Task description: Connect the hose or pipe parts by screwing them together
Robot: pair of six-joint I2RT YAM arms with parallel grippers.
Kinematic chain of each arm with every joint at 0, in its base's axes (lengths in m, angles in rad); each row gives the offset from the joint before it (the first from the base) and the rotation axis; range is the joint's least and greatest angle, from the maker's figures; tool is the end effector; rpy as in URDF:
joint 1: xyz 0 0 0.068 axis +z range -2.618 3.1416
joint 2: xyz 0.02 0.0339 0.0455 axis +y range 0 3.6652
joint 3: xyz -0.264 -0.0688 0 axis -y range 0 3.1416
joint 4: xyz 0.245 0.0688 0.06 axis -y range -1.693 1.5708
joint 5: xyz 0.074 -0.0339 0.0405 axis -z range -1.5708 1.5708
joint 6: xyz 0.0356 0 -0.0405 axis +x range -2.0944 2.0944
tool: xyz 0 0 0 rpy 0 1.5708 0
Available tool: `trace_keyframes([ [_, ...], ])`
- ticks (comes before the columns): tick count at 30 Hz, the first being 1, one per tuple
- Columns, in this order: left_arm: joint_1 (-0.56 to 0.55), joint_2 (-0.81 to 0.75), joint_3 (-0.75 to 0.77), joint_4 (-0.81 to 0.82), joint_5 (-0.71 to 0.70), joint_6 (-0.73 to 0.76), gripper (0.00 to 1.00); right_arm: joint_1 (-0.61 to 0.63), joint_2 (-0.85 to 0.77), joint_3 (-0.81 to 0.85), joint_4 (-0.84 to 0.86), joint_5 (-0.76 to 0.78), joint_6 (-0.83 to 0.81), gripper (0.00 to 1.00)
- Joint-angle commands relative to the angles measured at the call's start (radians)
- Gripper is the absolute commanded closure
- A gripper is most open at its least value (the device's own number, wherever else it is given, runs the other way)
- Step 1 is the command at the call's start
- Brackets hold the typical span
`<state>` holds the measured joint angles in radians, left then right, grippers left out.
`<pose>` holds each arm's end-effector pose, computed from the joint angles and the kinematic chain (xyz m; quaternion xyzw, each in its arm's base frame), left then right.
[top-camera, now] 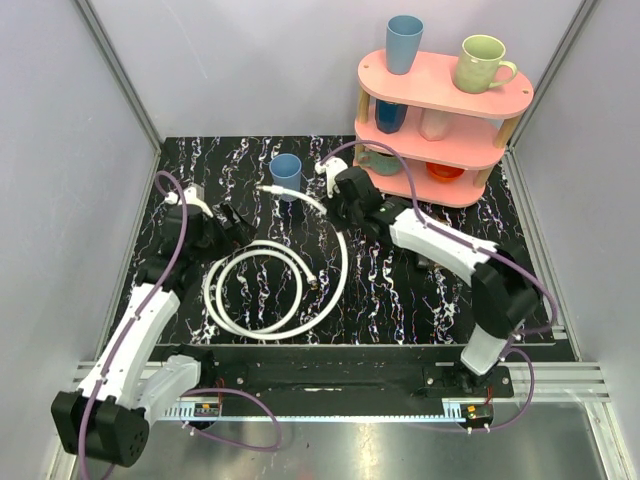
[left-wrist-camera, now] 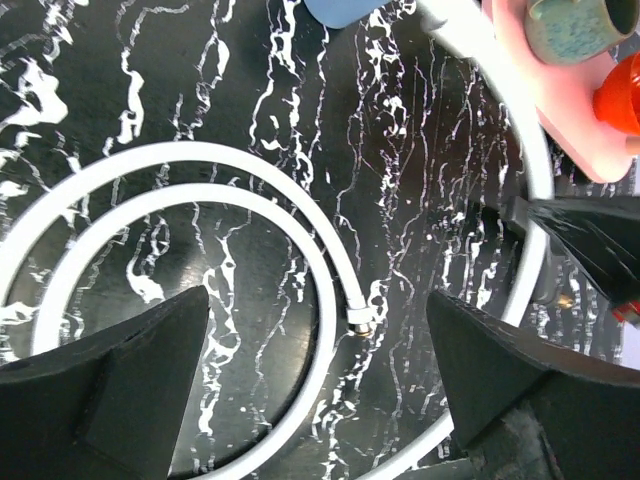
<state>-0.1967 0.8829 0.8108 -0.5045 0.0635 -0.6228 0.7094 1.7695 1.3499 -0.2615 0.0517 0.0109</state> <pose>0.1887 -0.0399 0.2999 -0.1710 0.8619 -0.2155 0.4261 0.3088 0.2627 0.2583 -0.2983 0.8517 0.1298 0.4108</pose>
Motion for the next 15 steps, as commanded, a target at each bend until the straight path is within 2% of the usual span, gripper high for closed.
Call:
trace_keyframes([
  [1,0.006,0.048,0.060,0.115,0.087,-0.126,0.05,0.047,-0.145,-0.034,0.041,0.005,-0.041,1.00],
  [5,0.006,0.068,0.054,0.228,0.148,-0.228,0.04,0.081,-0.222,-0.061,0.035,0.014,-0.028,1.00],
  [8,0.006,0.048,0.002,0.426,0.194,-0.282,0.01,0.091,-0.251,-0.081,0.027,0.002,0.017,1.00],
  [15,0.006,0.057,-0.074,0.555,0.225,-0.337,0.01,0.107,-0.311,-0.129,0.057,-0.032,0.109,1.00],
])
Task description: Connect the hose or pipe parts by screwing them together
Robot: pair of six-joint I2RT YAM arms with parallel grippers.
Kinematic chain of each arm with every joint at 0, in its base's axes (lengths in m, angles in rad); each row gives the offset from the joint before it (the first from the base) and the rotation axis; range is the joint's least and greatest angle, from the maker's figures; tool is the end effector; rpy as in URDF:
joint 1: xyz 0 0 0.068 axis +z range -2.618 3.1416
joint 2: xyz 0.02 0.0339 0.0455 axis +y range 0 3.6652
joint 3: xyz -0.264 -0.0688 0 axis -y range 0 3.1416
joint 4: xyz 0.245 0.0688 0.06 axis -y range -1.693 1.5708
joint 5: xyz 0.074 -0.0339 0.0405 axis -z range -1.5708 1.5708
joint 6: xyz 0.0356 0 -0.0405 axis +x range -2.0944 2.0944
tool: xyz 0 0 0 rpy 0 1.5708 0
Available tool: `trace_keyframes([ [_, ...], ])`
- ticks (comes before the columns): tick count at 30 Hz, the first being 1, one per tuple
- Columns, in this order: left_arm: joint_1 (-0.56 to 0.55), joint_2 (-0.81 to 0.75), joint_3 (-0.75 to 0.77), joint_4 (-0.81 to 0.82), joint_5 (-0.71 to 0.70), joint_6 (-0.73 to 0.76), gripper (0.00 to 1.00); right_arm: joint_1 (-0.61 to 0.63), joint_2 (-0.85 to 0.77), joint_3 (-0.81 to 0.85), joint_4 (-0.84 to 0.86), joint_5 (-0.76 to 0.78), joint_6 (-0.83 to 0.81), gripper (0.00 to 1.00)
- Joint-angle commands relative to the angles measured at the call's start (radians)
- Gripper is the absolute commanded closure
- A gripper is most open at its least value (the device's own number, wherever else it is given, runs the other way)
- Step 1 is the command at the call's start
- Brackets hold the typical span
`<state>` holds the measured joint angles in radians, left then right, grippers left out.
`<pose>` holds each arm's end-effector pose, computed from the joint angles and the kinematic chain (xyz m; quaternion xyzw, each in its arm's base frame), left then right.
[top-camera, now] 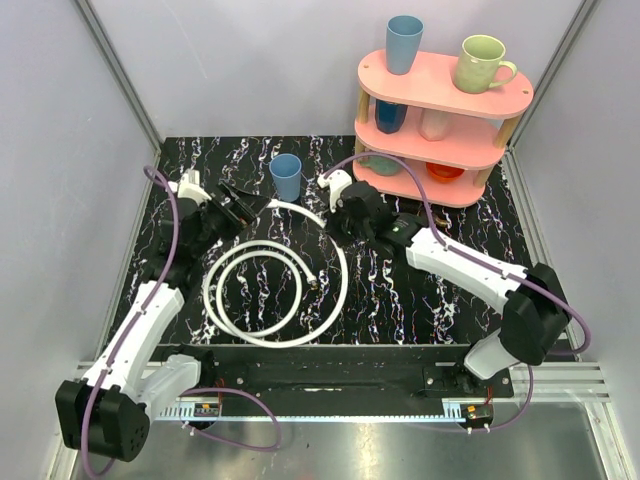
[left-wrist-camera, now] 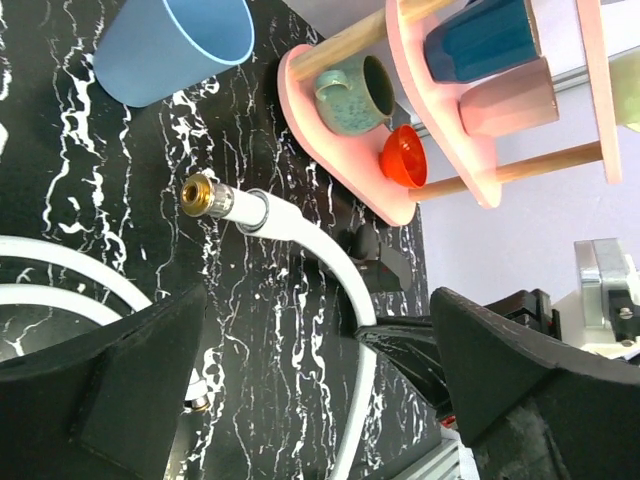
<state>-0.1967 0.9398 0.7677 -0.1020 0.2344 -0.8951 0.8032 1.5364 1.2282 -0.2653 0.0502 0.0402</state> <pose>0.2146 -0.0512 0.3144 -0.2045 0.7680 -0.3910 0.4642 0.2475 0.2539 0.3008 -0.3157 0.8193 0.1756 0.4452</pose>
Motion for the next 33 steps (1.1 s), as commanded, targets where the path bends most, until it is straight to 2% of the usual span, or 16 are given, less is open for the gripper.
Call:
trace_keyframes([
  [1,0.006,0.001,-0.050,0.163,0.057,-0.073,0.01,0.013,-0.084,-0.015,0.066,-0.032,0.096,1.00],
  [10,0.005,0.037,-0.082,0.268,0.045,-0.157,0.05,0.019,-0.145,-0.071,0.127,-0.081,0.177,1.00],
  [14,0.005,0.092,-0.099,0.384,0.080,-0.229,0.09,0.024,-0.167,-0.099,0.165,-0.116,0.211,1.00],
  [20,-0.017,0.169,-0.085,0.430,0.128,-0.263,0.20,0.027,-0.182,-0.139,0.196,-0.118,0.234,1.00],
  [24,-0.032,0.165,-0.120,0.490,0.123,-0.289,0.32,0.027,-0.183,-0.154,0.199,-0.108,0.240,1.00],
  [27,-0.033,0.154,-0.120,0.486,0.120,-0.291,0.48,0.027,-0.190,-0.167,0.207,-0.105,0.244,1.00],
  [28,-0.033,0.154,-0.120,0.487,0.123,-0.292,0.59,0.027,-0.194,-0.171,0.212,-0.104,0.245,1.00],
  [30,-0.033,0.154,-0.120,0.487,0.143,-0.294,0.70,0.027,-0.196,-0.183,0.213,-0.093,0.245,1.00],
  [31,-0.032,0.152,-0.120,0.473,0.144,-0.294,0.79,0.027,-0.205,-0.190,0.213,-0.086,0.247,1.00],
  [33,-0.027,0.143,-0.116,0.449,0.140,-0.286,0.86,0.027,-0.225,-0.220,0.212,-0.056,0.234,1.00],
])
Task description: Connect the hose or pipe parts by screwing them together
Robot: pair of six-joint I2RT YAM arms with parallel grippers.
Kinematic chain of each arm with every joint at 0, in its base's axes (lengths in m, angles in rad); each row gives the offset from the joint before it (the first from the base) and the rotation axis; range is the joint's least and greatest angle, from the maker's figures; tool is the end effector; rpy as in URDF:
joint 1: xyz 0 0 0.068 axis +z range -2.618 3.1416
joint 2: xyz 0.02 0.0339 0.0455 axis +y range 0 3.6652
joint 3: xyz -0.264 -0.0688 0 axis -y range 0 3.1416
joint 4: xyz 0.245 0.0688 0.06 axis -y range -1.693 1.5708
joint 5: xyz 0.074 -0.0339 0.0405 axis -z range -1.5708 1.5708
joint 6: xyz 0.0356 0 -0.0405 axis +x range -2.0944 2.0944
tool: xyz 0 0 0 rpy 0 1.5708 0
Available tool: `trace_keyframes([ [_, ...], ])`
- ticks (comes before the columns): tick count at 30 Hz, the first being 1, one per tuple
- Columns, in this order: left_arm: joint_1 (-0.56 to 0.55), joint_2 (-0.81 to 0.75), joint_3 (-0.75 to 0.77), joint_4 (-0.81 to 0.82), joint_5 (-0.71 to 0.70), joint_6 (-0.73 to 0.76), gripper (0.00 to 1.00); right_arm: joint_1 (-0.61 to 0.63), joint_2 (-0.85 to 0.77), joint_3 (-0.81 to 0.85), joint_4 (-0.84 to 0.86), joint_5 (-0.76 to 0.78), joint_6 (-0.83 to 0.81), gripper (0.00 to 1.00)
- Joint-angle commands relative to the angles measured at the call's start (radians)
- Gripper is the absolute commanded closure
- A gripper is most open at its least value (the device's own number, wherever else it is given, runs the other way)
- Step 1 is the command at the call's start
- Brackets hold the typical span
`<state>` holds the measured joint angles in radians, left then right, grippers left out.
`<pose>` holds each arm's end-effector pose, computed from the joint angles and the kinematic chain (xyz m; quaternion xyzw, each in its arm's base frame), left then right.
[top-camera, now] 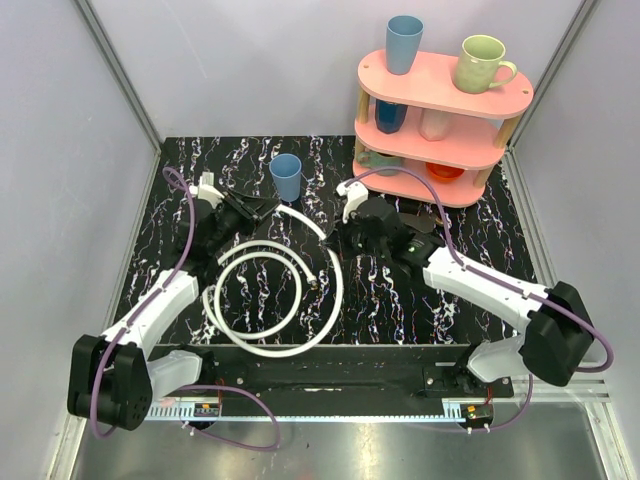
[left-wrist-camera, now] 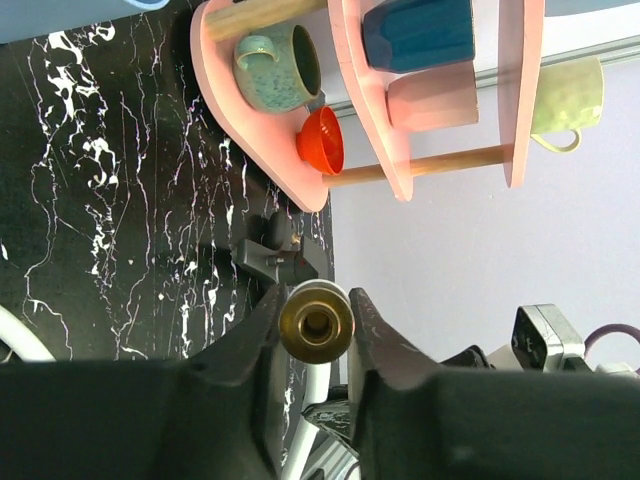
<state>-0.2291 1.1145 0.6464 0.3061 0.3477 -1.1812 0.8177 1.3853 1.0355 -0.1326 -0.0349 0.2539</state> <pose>0.2460 -0.0698 0.2762 -0.2444 0.7184 -0.5138 0.4003 0.2173 0.2337 0.2945 -0.2466 0.8191 0.2771 0.4375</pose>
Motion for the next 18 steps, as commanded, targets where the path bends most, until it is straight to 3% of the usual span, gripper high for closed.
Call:
trace_keyframes([
  [1,0.008,-0.042,0.009,0.012,0.022,0.014,0.91,0.012,-0.080,-0.040,0.083,0.071,0.016,1.00],
  [8,0.037,-0.079,0.079,-0.120,-0.022,0.095,1.00,0.011,-0.115,-0.149,0.085,0.144,0.008,1.00],
  [18,0.039,-0.122,0.130,-0.259,-0.070,0.204,1.00,0.009,-0.138,-0.206,0.085,0.142,0.027,1.00],
])
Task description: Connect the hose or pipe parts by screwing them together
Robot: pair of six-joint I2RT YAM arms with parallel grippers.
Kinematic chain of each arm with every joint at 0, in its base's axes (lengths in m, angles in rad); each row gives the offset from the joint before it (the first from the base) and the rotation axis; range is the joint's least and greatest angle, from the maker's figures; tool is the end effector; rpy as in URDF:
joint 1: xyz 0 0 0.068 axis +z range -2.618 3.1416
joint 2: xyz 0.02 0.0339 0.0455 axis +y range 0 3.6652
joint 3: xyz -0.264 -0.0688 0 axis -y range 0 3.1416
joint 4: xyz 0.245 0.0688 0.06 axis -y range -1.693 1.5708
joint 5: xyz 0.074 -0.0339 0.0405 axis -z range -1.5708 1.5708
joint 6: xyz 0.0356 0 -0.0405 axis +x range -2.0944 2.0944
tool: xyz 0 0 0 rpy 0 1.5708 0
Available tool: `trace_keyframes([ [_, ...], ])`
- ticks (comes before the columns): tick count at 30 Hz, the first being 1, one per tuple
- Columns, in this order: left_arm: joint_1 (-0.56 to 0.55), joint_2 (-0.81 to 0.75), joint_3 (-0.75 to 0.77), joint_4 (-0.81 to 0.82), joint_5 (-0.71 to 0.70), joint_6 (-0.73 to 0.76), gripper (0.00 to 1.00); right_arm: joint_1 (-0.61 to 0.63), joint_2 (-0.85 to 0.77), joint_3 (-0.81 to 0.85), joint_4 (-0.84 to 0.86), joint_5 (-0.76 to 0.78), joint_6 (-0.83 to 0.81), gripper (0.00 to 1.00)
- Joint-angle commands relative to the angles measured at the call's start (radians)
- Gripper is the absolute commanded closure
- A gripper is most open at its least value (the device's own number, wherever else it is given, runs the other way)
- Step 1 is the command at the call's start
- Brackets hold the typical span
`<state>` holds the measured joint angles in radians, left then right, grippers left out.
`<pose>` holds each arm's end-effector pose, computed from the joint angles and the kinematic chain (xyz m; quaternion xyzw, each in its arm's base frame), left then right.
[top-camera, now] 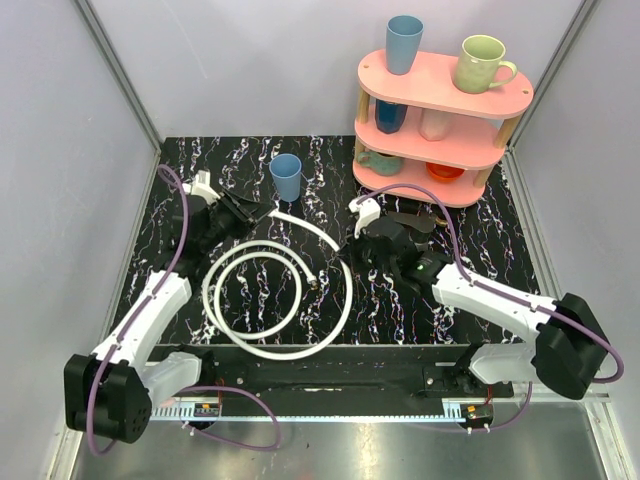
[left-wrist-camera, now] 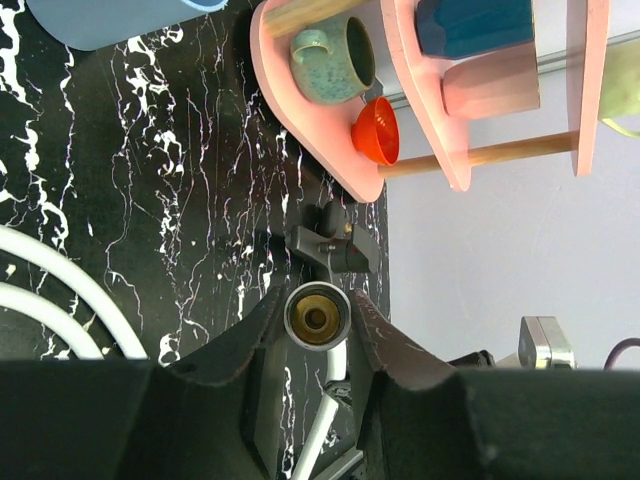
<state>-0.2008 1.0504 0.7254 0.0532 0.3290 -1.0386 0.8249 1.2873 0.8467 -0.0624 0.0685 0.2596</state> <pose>0.2366 -0.0599 0.2923 -0.2291 0.7580 -0.4527 0.4099 0.1981 0.2108 0.2640 -0.2232 0.8310 0.2372 0.4508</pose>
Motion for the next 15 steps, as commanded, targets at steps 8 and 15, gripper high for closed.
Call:
trace_keyframes([
  [8,-0.005,-0.076,0.008,0.008,0.044,0.110,1.00,0.002,-0.114,0.011,0.053,-0.039,0.009,0.66],
  [15,-0.055,-0.099,0.023,-0.007,0.068,0.181,1.00,0.003,-0.164,-0.034,0.331,-0.197,-0.075,0.26],
])
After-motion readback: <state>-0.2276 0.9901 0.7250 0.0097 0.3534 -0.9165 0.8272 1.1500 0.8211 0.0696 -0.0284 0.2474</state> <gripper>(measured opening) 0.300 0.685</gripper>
